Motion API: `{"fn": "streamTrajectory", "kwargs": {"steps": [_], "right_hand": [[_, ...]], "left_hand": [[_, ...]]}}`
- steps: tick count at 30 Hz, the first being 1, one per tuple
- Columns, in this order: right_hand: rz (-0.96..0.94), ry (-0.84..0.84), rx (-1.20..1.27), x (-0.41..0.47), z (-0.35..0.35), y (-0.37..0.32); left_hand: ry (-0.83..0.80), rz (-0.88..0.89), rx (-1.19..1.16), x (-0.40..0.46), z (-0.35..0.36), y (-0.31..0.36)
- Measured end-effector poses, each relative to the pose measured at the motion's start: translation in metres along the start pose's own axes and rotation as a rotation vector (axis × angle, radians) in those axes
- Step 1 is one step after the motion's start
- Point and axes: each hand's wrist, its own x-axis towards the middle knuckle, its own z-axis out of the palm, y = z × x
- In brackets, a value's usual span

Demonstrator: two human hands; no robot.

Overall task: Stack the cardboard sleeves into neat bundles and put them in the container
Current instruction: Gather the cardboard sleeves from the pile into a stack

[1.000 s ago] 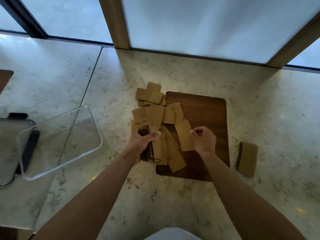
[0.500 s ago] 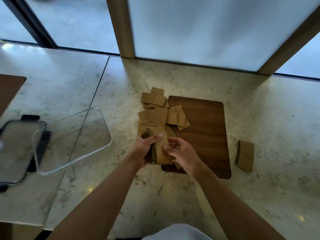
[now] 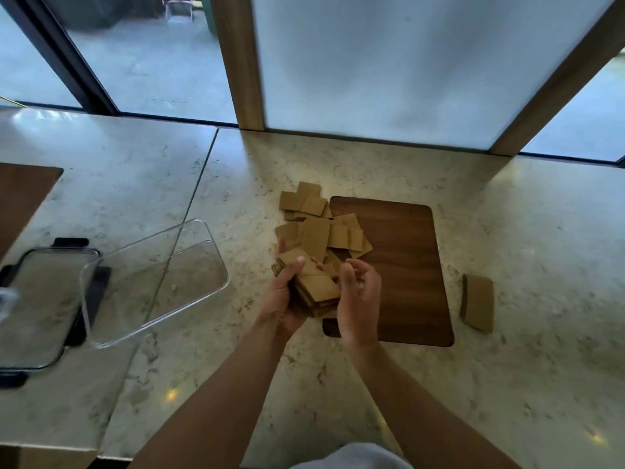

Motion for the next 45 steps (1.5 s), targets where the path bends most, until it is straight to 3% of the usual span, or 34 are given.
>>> {"fn": "streamTrajectory", "kwargs": {"steps": [3, 7, 11, 16, 18, 20, 22, 26, 30, 32, 34, 36, 39, 41, 45], "right_hand": [[-0.216, 0.123, -0.108, -0.001, 0.008, -0.004], [-0.162, 0.216, -0.078, 0.013, 0.008, -0.008], [-0.136, 0.204, -0.106, 0.027, -0.007, 0.003], [0.232, 0.166, 0.057, 0.056, -0.033, 0.008], [0.517, -0.009, -0.002, 0.070, -0.054, 0.010], [0.760, -0.211, 0.190, 0.080, -0.081, 0.012], [0.831, -0.352, 0.438, 0.086, -0.108, 0.014], [0.707, -0.499, 0.567, 0.106, -0.142, 0.009], [0.453, -0.363, 0.360, 0.138, -0.168, 0.006], [0.222, -0.342, -0.028, 0.154, -0.180, 0.000], [0.031, -0.427, -0.338, 0.167, -0.187, 0.006], [-0.139, -0.512, -0.511, 0.173, -0.183, 0.022], [-0.227, -0.476, -0.650, 0.167, -0.170, 0.042], [-0.203, -0.396, -0.539, 0.163, -0.167, 0.055], [0.017, -0.081, 0.129, 0.154, -0.145, 0.068]], "left_hand": [[0.042, -0.137, 0.017, 0.001, 0.012, -0.013], [0.011, -0.217, 0.056, 0.006, 0.018, -0.030], [0.027, -0.253, 0.119, 0.018, 0.019, -0.045], [0.050, -0.207, 0.263, 0.038, 0.040, -0.055], [0.087, -0.156, 0.352, 0.052, 0.052, -0.060], [0.100, -0.107, 0.461, 0.063, 0.062, -0.067], [0.061, -0.055, 0.573, 0.073, 0.072, -0.077], [-0.248, 0.056, 0.792, 0.097, 0.085, -0.089], [-0.332, 0.100, 0.947, 0.120, 0.088, -0.079], [-0.255, 0.131, 0.888, 0.125, 0.085, -0.080], [-0.121, 0.167, 0.894, 0.126, 0.082, -0.095], [0.003, 0.224, 0.984, 0.123, 0.080, -0.118], [0.128, 0.373, 0.988, 0.120, 0.074, -0.145], [0.209, 0.463, 0.938, 0.124, 0.072, -0.160], [0.444, 0.518, 0.854, 0.137, 0.075, -0.183]]}}
